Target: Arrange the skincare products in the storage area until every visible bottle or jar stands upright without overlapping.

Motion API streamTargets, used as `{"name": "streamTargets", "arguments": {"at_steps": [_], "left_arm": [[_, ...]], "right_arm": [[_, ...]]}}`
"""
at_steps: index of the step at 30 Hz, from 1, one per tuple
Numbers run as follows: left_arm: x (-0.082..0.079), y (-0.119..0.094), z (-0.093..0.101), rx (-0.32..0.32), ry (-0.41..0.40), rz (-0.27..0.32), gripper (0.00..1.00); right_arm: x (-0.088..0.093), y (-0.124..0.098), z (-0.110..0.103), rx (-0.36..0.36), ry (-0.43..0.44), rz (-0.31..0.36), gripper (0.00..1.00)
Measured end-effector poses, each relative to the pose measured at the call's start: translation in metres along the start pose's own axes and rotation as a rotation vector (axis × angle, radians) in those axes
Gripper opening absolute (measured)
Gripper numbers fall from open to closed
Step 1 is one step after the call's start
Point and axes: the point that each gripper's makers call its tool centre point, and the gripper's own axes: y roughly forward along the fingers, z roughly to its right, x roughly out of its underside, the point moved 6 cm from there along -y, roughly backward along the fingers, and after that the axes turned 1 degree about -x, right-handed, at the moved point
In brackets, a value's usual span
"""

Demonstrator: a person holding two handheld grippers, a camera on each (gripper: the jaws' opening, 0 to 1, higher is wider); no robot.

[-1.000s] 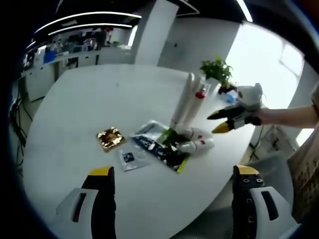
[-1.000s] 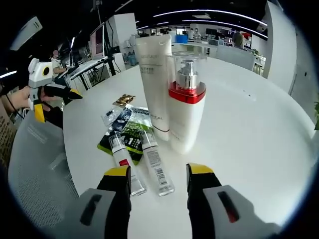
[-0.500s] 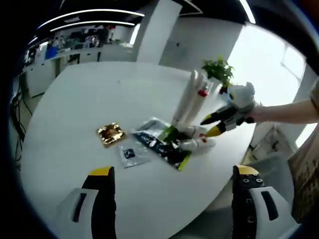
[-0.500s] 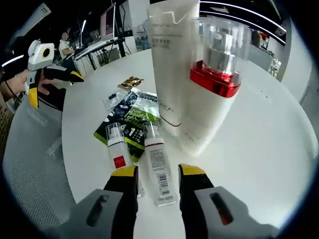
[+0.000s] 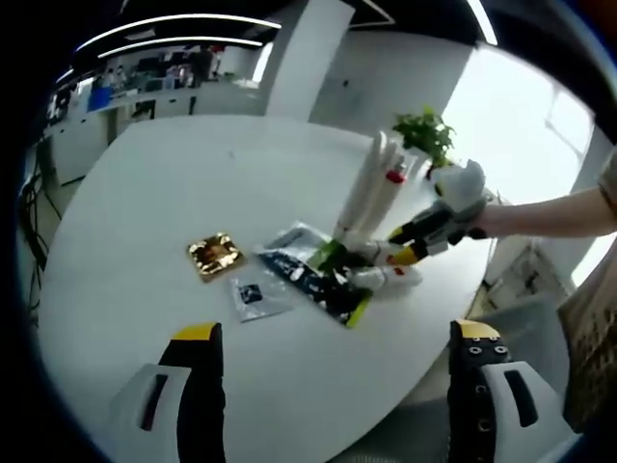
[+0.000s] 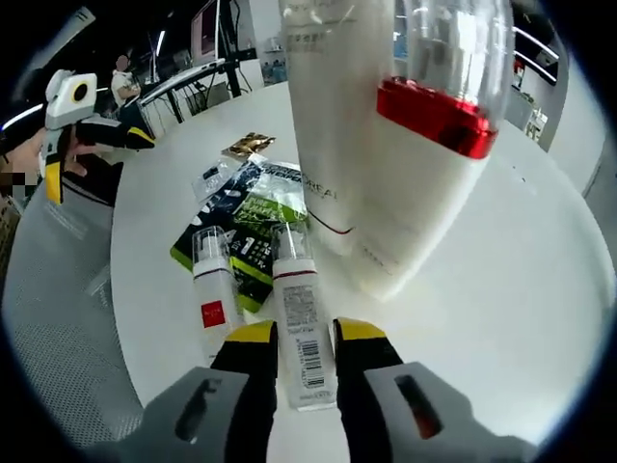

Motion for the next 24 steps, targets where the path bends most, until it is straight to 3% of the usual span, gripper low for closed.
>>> {"name": "streamTargets", "arguments": {"at_steps": [17,24], "left_arm": [[-0.0019,0.0047,0.0039,0.015,0.009,-0.008,0.95],[-0.0092,0.0028,0.0076,0.019,0.025,0.004,0.95]], "right_arm": [[-0.0004,0.003,-0.0023,-0.02,-0.12,-0.017,0.2],[-0.0041,-0.0042,-0.0068,-0.027,-0.121,-0.006,0.2]]}}
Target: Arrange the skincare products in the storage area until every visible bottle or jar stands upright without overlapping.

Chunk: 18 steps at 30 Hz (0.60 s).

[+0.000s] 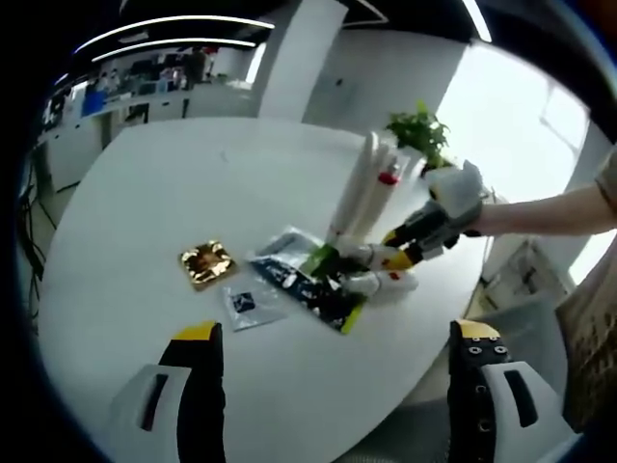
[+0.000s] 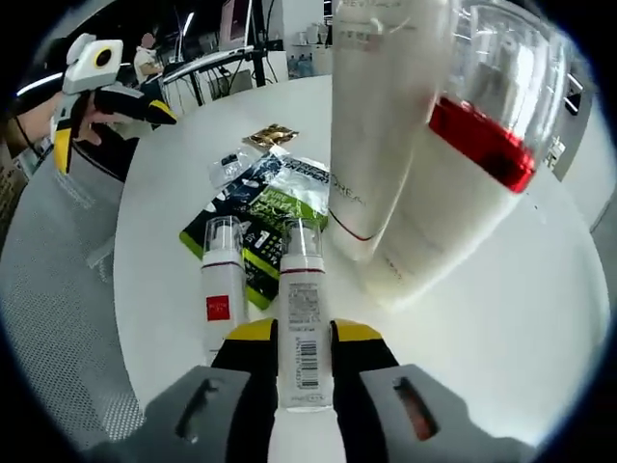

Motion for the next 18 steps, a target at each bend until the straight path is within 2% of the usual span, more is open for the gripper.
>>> {"name": "streamTargets", "arguments": {"at_steps": [9,18], "left_arm": [[-0.013,-0.002,0.013,0.045,-0.029,0.053,0.95],[-0.021,-0.006,0.028,0.083,-0.017,0.071,0.95]], "right_arm": [[-0.011,-0.024,-0.009,0.013,0.001,0.071,0.2],[-0.032,-0.051,-0.025,-0.019,0.267,0.344,0.19]]}}
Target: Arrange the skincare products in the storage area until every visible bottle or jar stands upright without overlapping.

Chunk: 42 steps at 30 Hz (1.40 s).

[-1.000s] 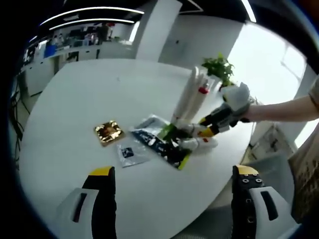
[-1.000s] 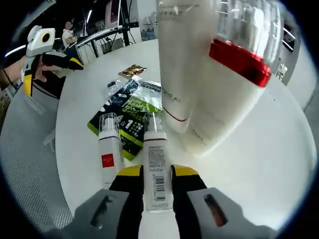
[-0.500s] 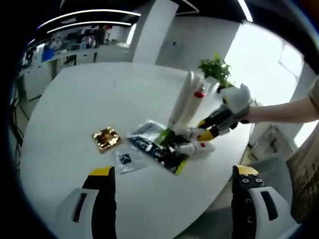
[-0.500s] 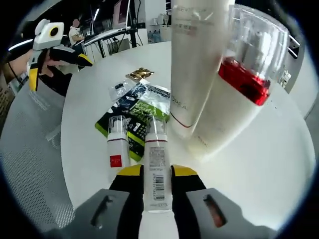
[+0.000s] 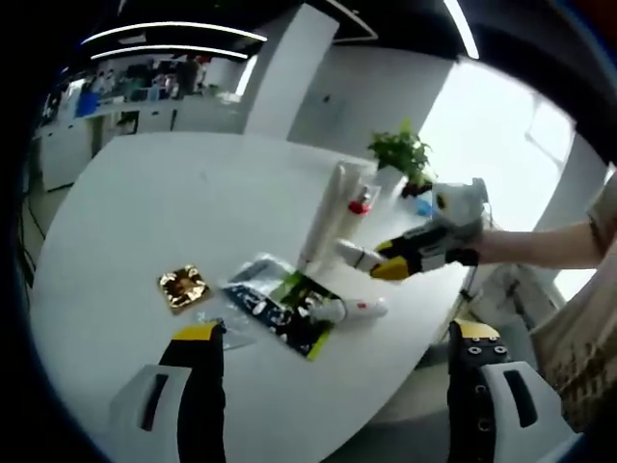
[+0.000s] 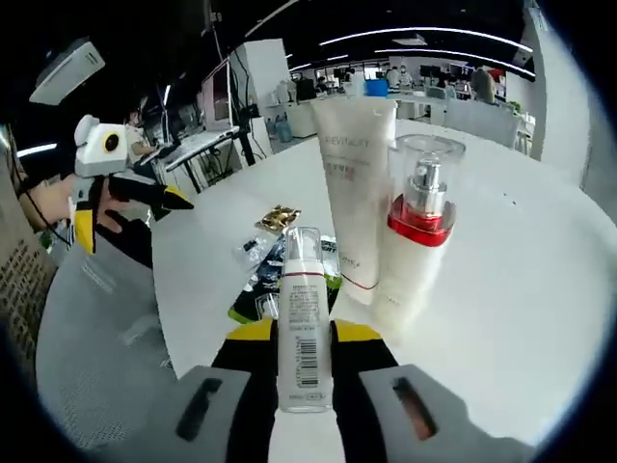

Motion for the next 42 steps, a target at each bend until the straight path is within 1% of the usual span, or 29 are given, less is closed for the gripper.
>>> {"name": "streamTargets", "arguments": {"at_steps": [3,5,6,7,10,13,16,18,20,25,29,32,33,34,35,36,38,39,42], "left_arm": [[-0.004,-0.002,0.006,0.019,-0.013,0.019,0.95],[-0.007,-0.003,0.01,0.031,-0.024,0.032,0.94],[-0.009,-0.004,0.013,0.042,-0.032,0.042,0.94],[-0.01,-0.004,0.014,0.047,-0.036,0.047,0.94],[-0.019,-0.006,0.022,0.099,-0.098,0.1,0.94],[-0.028,-0.009,0.022,0.12,-0.148,0.152,0.92],[-0.035,-0.011,0.023,0.137,-0.165,0.18,0.91],[-0.04,-0.013,0.027,0.157,-0.18,0.197,0.91],[-0.046,-0.013,0.031,0.184,-0.202,0.222,0.9],[-0.062,-0.013,0.043,0.279,-0.302,0.299,0.85],[-0.067,-0.009,0.052,0.314,-0.284,0.283,0.78],[-0.073,-0.006,0.064,0.37,-0.275,0.272,0.73],[-0.074,-0.006,0.068,0.398,-0.276,0.269,0.7],[-0.075,-0.005,0.069,0.406,-0.276,0.267,0.68],[-0.077,-0.005,0.073,0.432,-0.279,0.262,0.61],[-0.078,-0.004,0.073,0.44,-0.28,0.263,0.54],[-0.078,-0.004,0.074,0.48,-0.283,0.258,0.36],[-0.08,-0.004,0.075,0.49,-0.29,0.259,0.34],[-0.084,-0.005,0.078,0.519,-0.301,0.247,0.36]], "right_arm": [[-0.007,-0.005,-0.01,-0.024,0.084,0.089,0.19],[-0.012,-0.008,-0.017,-0.039,0.123,0.142,0.19],[-0.015,-0.01,-0.022,-0.058,0.158,0.181,0.19],[-0.018,-0.011,-0.025,-0.072,0.174,0.204,0.19],[-0.025,-0.016,-0.035,-0.104,0.225,0.272,0.2],[-0.033,-0.021,-0.047,-0.149,0.294,0.346,0.2],[-0.037,-0.024,-0.055,-0.164,0.316,0.382,0.2],[-0.04,-0.026,-0.063,-0.188,0.341,0.417,0.2],[-0.042,-0.028,-0.069,-0.201,0.351,0.436,0.2],[-0.047,-0.032,-0.084,-0.251,0.408,0.505,0.2],[-0.048,-0.035,-0.095,-0.286,0.43,0.536,0.2],[-0.05,-0.038,-0.103,-0.321,0.452,0.567,0.2],[-0.051,-0.039,-0.106,-0.335,0.463,0.582,0.2],[-0.053,-0.041,-0.108,-0.351,0.474,0.599,0.2],[-0.054,-0.042,-0.11,-0.362,0.485,0.611,0.2],[-0.056,-0.044,-0.112,-0.379,0.498,0.632,0.2],[-0.058,-0.047,-0.115,-0.401,0.511,0.65,0.2],[-0.059,-0.048,-0.117,-0.412,0.514,0.654,0.2],[-0.06,-0.05,-0.124,-0.434,0.509,0.658,0.2]]}}
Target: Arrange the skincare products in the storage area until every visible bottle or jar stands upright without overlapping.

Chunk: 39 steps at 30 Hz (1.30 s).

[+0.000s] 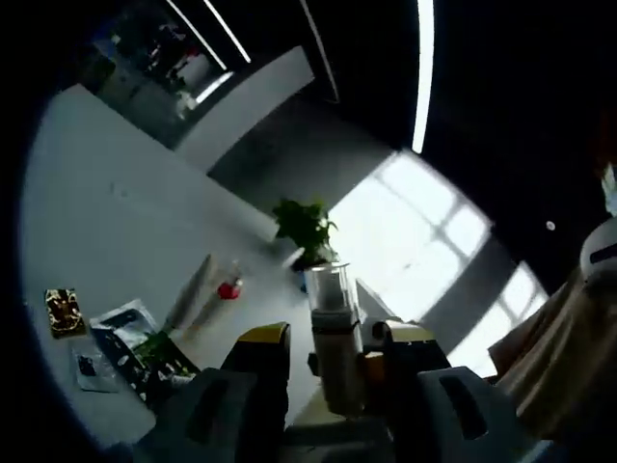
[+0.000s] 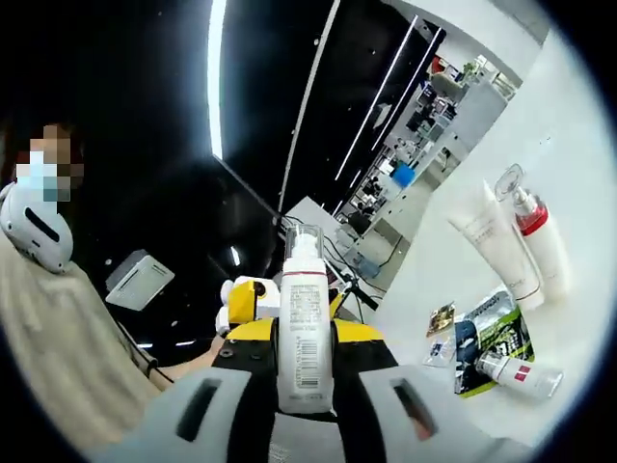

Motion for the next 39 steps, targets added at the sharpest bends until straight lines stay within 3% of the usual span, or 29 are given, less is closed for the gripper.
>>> {"name": "streamTargets", "arguments": {"at_steps": [7,18,23,27,30,32,36,39], "left_arm": [[0.001,0.004,0.007,0.035,0.017,-0.039,0.35],[0.003,0.008,0.018,0.087,0.032,-0.069,0.2],[0.004,0.01,0.02,0.082,0.057,-0.098,0.2],[0.007,0.013,0.019,0.013,0.144,-0.138,0.19],[0.008,0.016,0.016,-0.045,0.232,-0.175,0.18],[0.007,0.017,0.012,-0.096,0.322,-0.211,0.18],[0.001,0.019,0.017,-0.077,0.346,-0.209,0.18],[-0.003,0.019,0.016,-0.101,0.464,-0.239,0.18]], "right_arm": [[0.002,0.002,-0.009,-0.042,0.029,0.026,0.2],[0.003,0.001,-0.018,-0.067,0.039,0.051,0.2],[0.005,-0.002,-0.018,-0.062,0.046,0.055,0.2],[0.005,-0.006,-0.014,-0.01,0.006,0.038,0.22],[0.005,-0.01,-0.005,0.089,-0.169,-0.004,0.25],[0.007,-0.012,-0.004,0.114,-0.191,-0.037,0.24],[0.002,-0.023,0.0,0.154,-0.21,-0.034,0.3],[-0.008,-0.033,0.002,0.202,-0.263,-0.046,0.33]]}}
